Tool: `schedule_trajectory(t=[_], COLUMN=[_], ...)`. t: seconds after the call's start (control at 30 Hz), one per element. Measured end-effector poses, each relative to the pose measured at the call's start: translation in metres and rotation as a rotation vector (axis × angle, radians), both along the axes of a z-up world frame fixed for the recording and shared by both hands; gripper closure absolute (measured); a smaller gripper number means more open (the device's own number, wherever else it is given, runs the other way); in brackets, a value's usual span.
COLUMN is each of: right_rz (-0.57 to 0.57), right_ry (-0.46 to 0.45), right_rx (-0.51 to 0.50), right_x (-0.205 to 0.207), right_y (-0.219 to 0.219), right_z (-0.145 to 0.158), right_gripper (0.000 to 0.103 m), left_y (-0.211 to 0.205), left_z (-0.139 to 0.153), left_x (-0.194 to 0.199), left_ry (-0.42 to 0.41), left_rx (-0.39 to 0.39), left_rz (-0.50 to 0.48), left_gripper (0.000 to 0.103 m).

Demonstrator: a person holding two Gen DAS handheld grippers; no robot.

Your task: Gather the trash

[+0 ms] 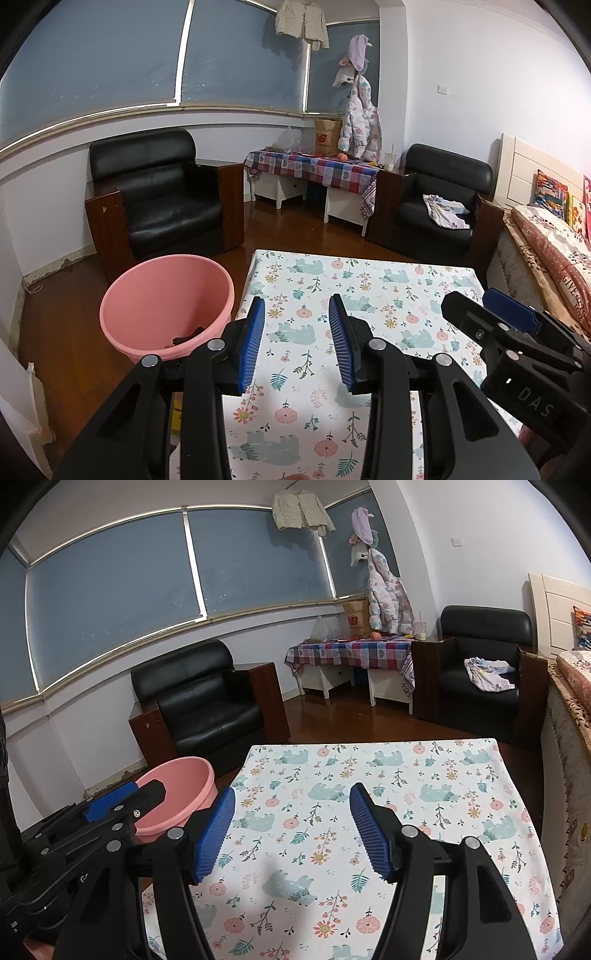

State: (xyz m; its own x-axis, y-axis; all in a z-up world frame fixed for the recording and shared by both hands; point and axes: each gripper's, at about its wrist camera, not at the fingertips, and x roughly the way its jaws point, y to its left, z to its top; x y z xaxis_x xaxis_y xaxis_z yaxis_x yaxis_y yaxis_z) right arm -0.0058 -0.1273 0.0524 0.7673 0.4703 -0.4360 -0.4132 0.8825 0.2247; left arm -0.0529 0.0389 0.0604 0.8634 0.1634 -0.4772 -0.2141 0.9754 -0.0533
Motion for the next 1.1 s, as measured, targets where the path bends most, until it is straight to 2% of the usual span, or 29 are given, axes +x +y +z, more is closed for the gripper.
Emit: schedule_trajectory(t=[0.87,1.1], right_rz=[-0.039,-0.047], right_ry=[0.009,0.030], right_rx=[-0.010,-0.010], right_x=[0.008,0.014], right_y=[-0.003,-0.005], right_z=[-0.010,-0.017], right_gripper=[0.034,0.034], left_y=[-0.003,-0.011], left_z=[-0.007,-0.013], left_x=[0.005,0.014], left_ry=[-0.001,0.025], left_rx=[0.002,0.019], left_rz=[-0.046,-0.063], left_gripper=[0.067,0.067])
